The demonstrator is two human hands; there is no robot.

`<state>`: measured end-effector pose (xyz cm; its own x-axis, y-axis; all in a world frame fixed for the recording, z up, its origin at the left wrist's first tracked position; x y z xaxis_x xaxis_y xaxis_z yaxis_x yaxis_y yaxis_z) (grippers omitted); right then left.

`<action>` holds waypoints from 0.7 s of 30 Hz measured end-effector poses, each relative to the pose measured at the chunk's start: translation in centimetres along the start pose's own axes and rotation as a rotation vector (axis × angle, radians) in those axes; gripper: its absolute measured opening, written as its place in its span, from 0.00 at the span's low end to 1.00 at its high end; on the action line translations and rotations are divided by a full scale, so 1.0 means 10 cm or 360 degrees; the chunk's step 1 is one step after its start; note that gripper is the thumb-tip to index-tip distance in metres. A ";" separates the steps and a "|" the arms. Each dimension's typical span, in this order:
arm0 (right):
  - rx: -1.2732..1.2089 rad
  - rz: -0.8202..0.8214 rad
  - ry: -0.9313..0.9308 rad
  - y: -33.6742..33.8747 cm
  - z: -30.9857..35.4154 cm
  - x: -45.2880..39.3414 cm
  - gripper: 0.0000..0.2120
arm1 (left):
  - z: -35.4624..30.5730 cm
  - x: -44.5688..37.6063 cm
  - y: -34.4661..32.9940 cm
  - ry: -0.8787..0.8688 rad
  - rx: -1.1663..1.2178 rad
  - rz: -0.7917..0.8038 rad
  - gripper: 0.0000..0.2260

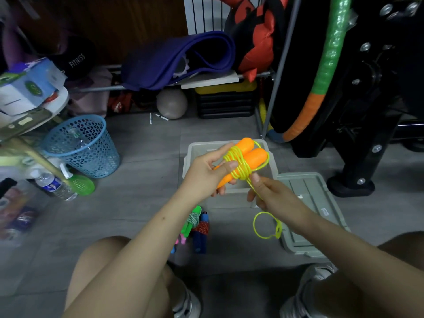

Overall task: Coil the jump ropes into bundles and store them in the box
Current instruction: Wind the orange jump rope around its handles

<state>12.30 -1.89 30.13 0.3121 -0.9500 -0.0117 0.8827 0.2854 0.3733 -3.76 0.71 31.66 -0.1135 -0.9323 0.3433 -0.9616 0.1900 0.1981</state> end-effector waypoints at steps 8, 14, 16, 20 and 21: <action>0.0520 0.0199 0.0333 -0.14 0.05 0.04 0.08 | 0.04 -0.03 0.01 0.0100 0.0366 -0.0061 0.22; 0.0612 -0.0143 0.0362 0.08 0.18 -0.04 0.09 | -0.06 -0.01 0.00 -0.0041 0.0079 -0.0103 0.23; 0.0646 -0.0120 0.0365 0.09 0.20 -0.04 0.08 | -0.07 0.01 -0.02 -0.0080 -0.0013 -0.0089 0.24; 0.0822 -0.0098 0.0471 0.23 0.26 -0.04 0.08 | -0.03 -0.04 0.06 -0.0203 -0.0321 -0.0130 0.24; 0.0887 -0.0064 0.0526 0.26 0.27 -0.03 0.07 | -0.02 -0.05 0.08 -0.0224 -0.0429 -0.0112 0.24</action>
<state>13.52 -1.17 33.66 0.4526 -0.8441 -0.2875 0.6090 0.0572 0.7911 -4.47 1.40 31.79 -0.1009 -0.9759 0.1934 -0.8695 0.1810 0.4597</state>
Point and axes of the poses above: each hand's wrist, its own x-axis away from the middle knuckle, its own y-axis out of the back of the hand, z = x × y, the point moved 3 cm from there along -x, towards the middle knuckle, and after that the axes turned 13 degrees about y, right-handed, at the moved point
